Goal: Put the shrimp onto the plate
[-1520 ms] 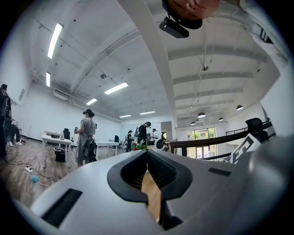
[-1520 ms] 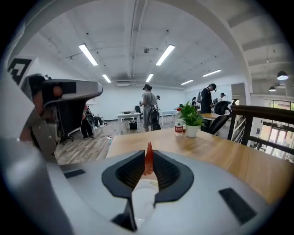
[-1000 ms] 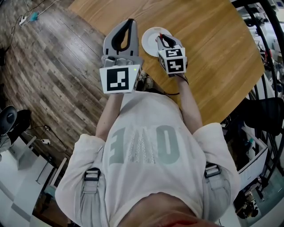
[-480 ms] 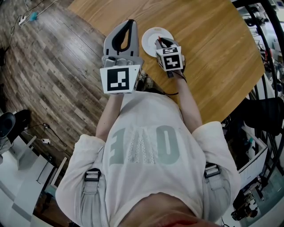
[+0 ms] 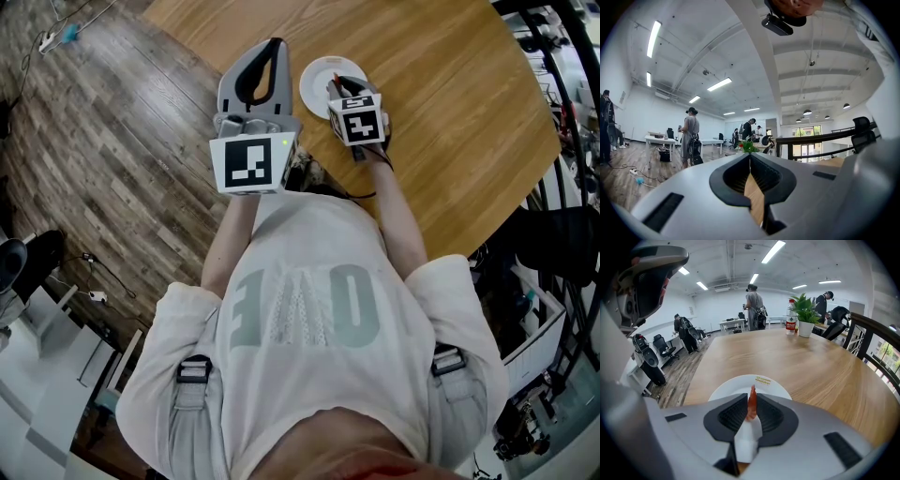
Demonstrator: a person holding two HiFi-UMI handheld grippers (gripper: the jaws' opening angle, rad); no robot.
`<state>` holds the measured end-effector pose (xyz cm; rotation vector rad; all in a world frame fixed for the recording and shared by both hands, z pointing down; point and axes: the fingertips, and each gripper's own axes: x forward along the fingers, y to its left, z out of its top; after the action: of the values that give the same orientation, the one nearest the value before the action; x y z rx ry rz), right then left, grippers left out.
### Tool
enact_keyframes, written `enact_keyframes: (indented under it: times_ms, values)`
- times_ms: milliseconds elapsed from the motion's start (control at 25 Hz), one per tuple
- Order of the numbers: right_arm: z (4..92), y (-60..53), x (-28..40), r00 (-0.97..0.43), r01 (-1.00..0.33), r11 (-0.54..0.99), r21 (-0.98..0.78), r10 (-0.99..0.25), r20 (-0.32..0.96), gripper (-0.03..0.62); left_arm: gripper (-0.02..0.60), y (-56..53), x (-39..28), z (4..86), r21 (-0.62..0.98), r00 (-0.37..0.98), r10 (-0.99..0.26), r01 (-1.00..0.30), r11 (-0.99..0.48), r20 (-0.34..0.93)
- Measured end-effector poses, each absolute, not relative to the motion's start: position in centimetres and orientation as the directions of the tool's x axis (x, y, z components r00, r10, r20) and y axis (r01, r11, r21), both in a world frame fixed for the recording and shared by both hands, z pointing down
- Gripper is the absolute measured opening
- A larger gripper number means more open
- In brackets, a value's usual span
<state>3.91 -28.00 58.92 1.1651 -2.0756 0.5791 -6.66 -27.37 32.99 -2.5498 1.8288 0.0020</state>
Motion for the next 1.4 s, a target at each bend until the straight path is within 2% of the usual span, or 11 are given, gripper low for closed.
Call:
enact_keyframes:
  times_ms: [840, 880, 960, 1000, 1280, 1400]
  values:
    - [57.7, -28.3, 3.5, -0.369, -0.883, 0.467, -0.055, -0.615, 0.697, 0.074, 0.012, -27.7, -6.0, 33.4, -0.008, 0.383, -0.924, -0.924, -0.383, 0.005]
    - [57.6, -28.3, 3.3, -0.382, -0.88, 0.47, -0.069, -0.614, 0.691, 0.083, 0.012, -27.7, -6.1, 33.4, -0.008, 0.383, -0.924, -0.924, -0.383, 0.004]
    - [57.4, -28.2, 2.7, -0.42, -0.868, 0.486, -0.106, -0.602, 0.679, 0.189, 0.012, -27.6, -6.2, 33.4, -0.008, 0.38, -0.925, -0.925, -0.38, 0.001]
    - [57.3, -28.1, 2.5, -0.436, -0.861, 0.494, -0.12, -0.595, 0.675, 0.217, 0.012, -27.6, -6.2, 33.4, -0.006, 0.378, -0.926, -0.926, -0.378, 0.0]
    - [56.1, -28.1, 1.5, -0.465, -0.849, 0.511, -0.135, -0.603, 0.648, 0.232, 0.012, -27.6, -6.4, 33.6, -0.002, 0.375, -0.927, -0.927, -0.375, -0.003]
    - [54.3, -28.3, 1.5, -0.471, -0.85, 0.512, -0.121, -0.639, 0.609, 0.208, 0.012, -27.7, -6.8, 33.3, 0.0, 0.358, -0.934, -0.934, -0.358, 0.003]
